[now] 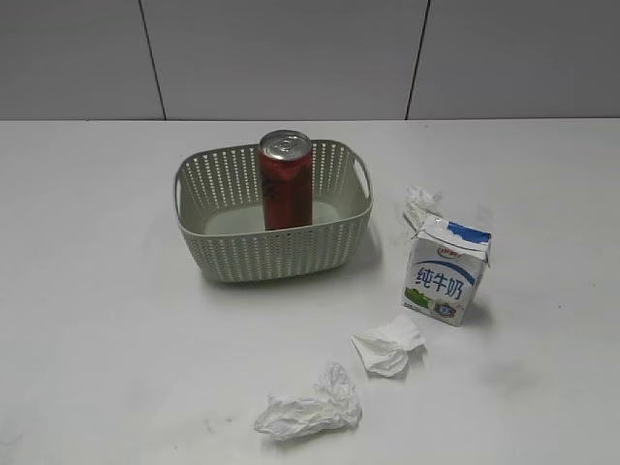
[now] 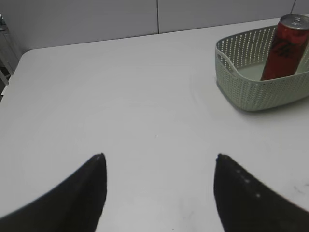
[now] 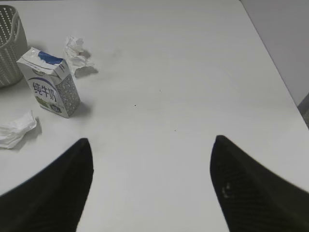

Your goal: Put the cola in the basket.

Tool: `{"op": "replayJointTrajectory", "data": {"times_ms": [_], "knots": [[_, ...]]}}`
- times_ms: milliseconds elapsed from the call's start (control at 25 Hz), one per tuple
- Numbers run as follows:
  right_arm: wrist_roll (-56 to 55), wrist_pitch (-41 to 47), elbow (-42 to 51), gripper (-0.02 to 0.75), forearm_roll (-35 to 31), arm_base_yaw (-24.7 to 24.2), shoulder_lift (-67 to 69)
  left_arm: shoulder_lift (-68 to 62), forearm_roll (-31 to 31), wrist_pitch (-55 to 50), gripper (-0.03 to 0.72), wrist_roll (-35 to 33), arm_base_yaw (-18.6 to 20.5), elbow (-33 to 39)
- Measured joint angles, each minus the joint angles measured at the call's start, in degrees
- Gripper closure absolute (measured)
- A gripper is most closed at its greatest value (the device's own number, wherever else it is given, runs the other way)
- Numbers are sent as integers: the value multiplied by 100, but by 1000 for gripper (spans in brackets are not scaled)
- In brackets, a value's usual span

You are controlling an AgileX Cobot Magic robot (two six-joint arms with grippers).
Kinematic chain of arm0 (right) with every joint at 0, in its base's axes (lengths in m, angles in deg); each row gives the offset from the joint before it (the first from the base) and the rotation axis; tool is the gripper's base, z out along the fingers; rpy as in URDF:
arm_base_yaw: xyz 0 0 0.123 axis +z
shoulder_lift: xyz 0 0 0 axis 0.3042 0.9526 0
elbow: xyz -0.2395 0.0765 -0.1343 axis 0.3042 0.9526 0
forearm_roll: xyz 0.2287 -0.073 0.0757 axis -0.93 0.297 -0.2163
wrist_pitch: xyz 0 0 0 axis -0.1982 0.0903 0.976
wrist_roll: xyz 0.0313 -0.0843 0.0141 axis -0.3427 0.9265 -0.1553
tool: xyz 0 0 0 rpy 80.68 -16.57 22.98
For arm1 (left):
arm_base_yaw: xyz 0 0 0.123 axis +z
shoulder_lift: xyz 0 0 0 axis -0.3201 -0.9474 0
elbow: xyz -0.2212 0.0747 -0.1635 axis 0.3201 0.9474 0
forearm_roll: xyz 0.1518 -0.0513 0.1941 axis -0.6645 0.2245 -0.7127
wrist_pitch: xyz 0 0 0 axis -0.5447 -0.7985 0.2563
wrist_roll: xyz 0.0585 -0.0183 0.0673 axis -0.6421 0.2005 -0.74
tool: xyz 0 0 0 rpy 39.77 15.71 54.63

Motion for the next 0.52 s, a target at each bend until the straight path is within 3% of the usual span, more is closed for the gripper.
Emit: {"op": "replayJointTrajectory", "data": {"times_ms": [520], "knots": [[-6, 0, 0, 167, 0, 0, 0, 0, 0, 0, 179, 0, 0, 0]]}}
